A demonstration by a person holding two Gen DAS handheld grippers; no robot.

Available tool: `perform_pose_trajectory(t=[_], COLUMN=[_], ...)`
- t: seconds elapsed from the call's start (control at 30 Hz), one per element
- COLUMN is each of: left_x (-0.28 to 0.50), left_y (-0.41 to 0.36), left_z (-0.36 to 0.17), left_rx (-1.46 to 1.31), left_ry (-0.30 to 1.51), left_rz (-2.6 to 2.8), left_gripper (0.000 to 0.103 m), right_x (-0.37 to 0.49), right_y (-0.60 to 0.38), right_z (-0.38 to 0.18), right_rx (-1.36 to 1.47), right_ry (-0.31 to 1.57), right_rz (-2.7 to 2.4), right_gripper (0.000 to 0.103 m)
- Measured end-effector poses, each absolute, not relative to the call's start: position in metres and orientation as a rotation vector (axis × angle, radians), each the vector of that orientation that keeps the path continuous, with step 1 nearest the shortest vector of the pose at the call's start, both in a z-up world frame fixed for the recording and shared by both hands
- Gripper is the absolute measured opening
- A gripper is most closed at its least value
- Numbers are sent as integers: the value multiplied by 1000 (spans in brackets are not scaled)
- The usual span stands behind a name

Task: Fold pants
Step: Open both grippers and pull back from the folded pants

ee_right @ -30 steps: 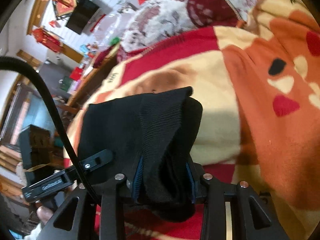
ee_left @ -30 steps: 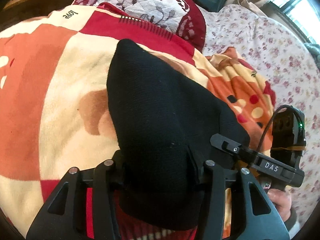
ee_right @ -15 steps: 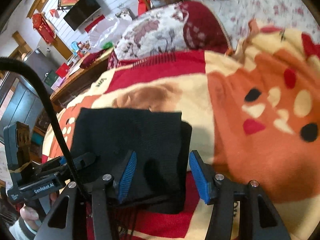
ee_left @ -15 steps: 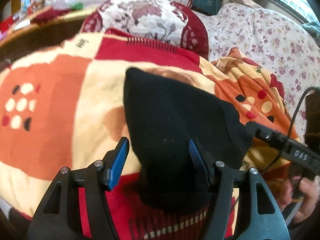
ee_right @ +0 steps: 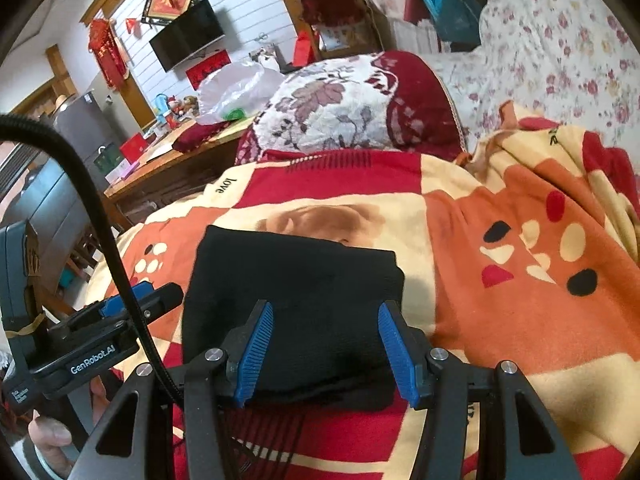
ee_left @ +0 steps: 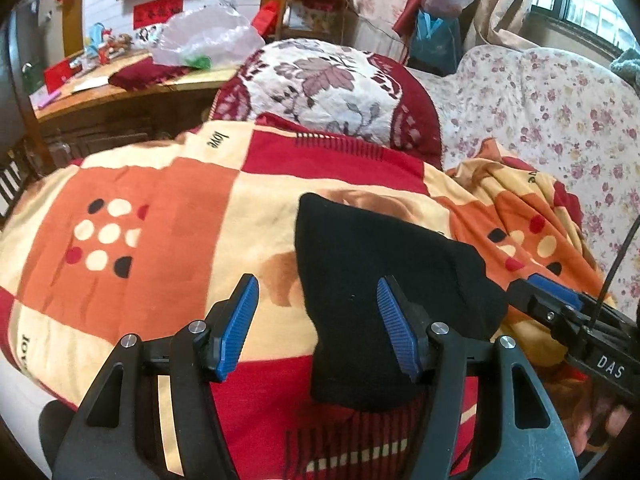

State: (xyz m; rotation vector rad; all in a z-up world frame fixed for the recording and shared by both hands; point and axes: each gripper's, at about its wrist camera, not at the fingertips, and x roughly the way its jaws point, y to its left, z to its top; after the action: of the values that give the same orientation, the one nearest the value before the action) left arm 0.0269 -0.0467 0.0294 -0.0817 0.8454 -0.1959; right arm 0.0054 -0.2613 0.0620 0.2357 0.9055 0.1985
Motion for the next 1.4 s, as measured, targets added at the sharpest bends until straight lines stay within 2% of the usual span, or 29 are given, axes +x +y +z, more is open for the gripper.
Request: perform_pose_trajectory(t=[0.77, 1.13, 1.4], left_x=[28, 33, 26], left_y=[-54, -84, -87], left_z=[39, 35, 38], left_rx=[-20, 40, 66], left_ry=[843, 879, 839], left_rz=[-48, -99, -130], left_gripper=[62, 62, 62], right_x=[28, 17, 11], right_y=[-256, -272, -269], right_z=[50, 60, 59], right_rx=[218, 178, 205], right_ry=[933, 894, 884], right_rz=[284, 226, 185], right_gripper=[53, 53, 53])
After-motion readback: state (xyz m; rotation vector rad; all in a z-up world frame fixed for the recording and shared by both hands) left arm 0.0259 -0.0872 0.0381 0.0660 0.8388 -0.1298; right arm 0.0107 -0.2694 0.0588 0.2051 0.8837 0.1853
